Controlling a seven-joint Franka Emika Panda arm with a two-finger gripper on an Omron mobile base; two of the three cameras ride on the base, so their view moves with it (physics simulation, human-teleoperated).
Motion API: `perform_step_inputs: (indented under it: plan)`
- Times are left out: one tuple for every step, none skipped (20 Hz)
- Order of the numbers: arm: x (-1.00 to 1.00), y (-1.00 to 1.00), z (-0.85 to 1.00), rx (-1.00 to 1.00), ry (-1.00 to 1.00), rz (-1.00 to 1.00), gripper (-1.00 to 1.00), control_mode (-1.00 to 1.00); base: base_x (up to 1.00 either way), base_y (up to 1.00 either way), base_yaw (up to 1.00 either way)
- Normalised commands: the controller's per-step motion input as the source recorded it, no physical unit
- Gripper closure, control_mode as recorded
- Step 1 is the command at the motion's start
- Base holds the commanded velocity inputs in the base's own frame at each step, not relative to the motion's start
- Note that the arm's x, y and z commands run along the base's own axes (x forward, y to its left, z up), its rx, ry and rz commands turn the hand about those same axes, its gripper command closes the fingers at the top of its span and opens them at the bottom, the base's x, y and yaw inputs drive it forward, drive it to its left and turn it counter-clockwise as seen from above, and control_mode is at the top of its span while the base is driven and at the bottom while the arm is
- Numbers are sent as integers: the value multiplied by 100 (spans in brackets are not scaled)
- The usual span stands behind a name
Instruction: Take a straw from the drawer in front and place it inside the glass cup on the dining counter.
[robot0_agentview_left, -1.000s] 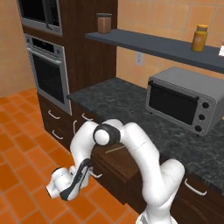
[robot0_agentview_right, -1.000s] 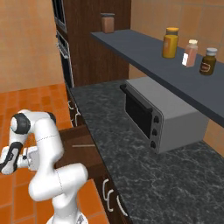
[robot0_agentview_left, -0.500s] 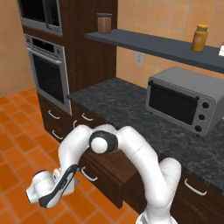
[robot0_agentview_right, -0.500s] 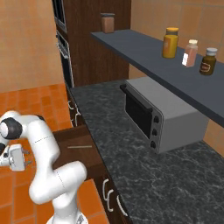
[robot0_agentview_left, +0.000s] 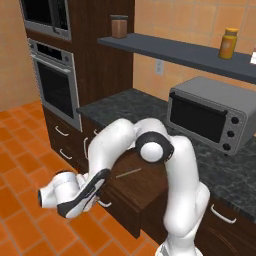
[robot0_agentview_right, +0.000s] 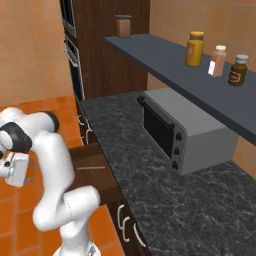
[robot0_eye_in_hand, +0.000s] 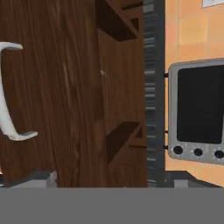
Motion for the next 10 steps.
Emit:
perform_step_inputs:
  plan:
    - [0,-100,100,40,9,0,-100,-100,0,0,0]
    - [0,-100,100,39,6,0,-100,-100,0,0,0]
    - [0,-100,100,40,5,0,-100,-100,0,0,0]
    - [7,-100,99,41,8,0,-100,-100,0,0,0]
    - [21,-100,84,41,11,0,-100,-100,0,0,0]
    - [38,-100,64,40,15,0,-100,-100,0,0,0]
    - [55,-87,36,38,19,0,-100,-100,0,0,0]
    - [81,-70,8,33,22,0,-100,-100,0,0,0]
    - [97,-54,0,29,27,0,-100,-100,0,0,0]
    - [92,-51,0,25,25,0,-100,-100,0,0,0]
